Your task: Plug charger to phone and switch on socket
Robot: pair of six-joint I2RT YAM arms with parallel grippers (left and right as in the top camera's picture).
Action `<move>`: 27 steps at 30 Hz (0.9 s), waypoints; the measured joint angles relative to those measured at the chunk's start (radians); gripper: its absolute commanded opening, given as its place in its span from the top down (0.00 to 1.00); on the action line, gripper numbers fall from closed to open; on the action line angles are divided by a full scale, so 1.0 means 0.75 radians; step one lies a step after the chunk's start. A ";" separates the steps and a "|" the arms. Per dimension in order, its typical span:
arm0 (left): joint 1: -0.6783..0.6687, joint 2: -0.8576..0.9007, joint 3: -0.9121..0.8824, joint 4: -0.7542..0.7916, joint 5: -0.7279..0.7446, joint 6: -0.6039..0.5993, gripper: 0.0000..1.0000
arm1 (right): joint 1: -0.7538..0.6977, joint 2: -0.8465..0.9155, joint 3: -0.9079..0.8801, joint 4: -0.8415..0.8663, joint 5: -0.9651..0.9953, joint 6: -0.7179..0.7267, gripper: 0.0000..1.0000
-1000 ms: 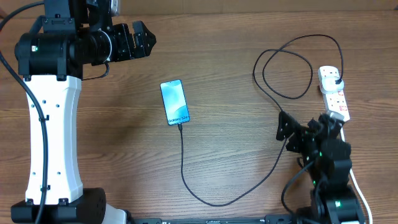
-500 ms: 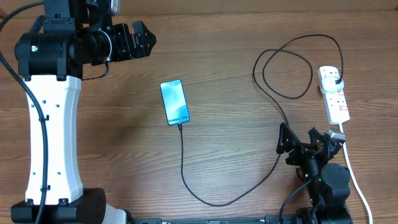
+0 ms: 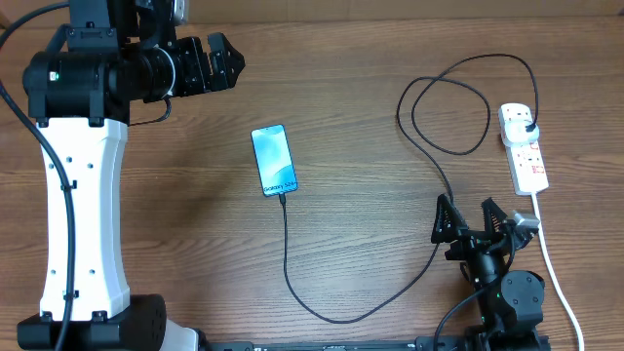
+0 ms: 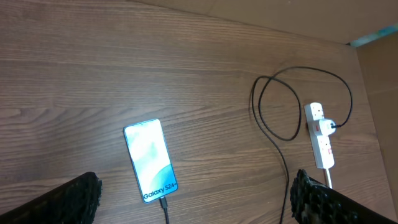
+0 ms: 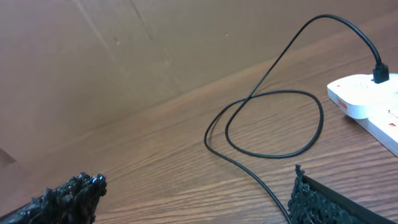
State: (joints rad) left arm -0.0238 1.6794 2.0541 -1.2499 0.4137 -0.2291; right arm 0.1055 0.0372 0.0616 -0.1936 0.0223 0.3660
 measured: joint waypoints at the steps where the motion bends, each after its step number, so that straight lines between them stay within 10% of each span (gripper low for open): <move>1: 0.000 0.000 0.000 0.000 0.000 0.000 0.01 | 0.000 -0.002 -0.003 0.005 0.001 -0.001 0.00; 27: 0.000 0.000 0.000 0.001 0.000 0.000 0.00 | 0.000 -0.032 -0.057 0.146 -0.020 -0.001 0.00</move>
State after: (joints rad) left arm -0.0238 1.6794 2.0541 -1.2495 0.4137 -0.2291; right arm 0.1055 0.0135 0.0189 -0.0837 0.0071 0.3656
